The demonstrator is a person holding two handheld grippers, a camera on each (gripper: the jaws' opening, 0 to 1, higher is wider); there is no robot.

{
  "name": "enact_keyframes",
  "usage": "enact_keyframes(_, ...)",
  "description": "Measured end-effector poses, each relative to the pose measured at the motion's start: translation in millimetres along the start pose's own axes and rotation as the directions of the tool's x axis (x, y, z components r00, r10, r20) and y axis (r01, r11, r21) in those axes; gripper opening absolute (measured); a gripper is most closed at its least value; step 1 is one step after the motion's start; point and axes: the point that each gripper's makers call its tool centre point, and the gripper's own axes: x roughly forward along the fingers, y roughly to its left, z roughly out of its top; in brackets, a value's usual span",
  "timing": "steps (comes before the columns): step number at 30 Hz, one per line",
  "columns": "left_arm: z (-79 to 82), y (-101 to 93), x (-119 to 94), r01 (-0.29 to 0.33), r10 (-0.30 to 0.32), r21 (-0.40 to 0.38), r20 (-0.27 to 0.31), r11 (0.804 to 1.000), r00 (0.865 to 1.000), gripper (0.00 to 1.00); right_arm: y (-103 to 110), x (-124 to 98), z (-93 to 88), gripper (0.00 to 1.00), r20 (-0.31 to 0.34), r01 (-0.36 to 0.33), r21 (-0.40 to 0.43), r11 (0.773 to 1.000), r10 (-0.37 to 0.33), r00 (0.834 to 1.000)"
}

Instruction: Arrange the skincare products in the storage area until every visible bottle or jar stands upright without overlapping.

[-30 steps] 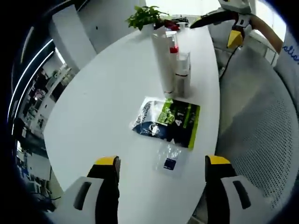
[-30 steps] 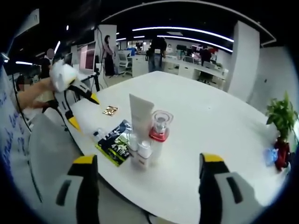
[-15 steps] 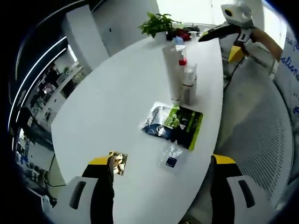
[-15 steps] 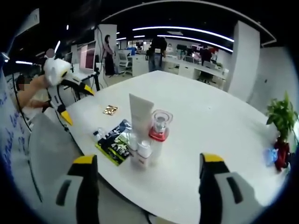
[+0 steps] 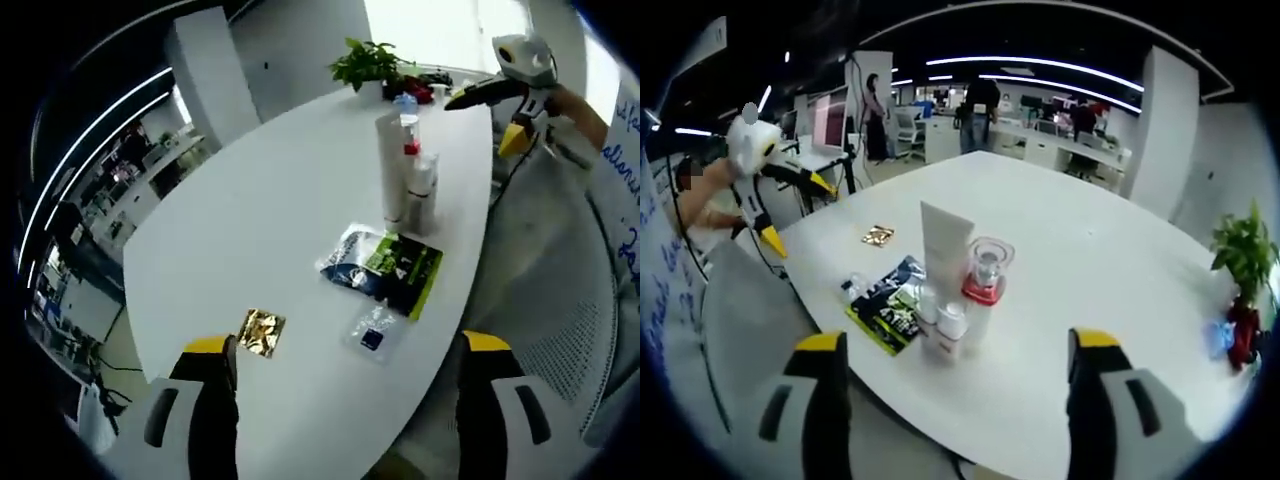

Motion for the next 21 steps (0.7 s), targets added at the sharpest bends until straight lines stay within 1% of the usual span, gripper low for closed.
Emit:
enact_keyframes(6,-4.0,-1.4,-5,-0.008,0.008,-0.029,0.005,1.000,1.000,0.91,1,1,0.8,0.92,0.000,-0.002,-0.001,1.000,0.002,1.000)
enact_keyframes(11,-4.3,0.7,-10,-0.018,0.020,-0.057,0.023,0.998,1.000,0.92,1,2,1.9,0.92,0.001,-0.005,-0.004,1.000,0.005,1.000)
enact_keyframes(21,-9.4,3.5,-15,-0.034,0.036,-0.079,0.020,0.996,0.999,0.93,1,2,4.8,0.93,0.008,-0.005,-0.009,1.000,0.005,1.000)
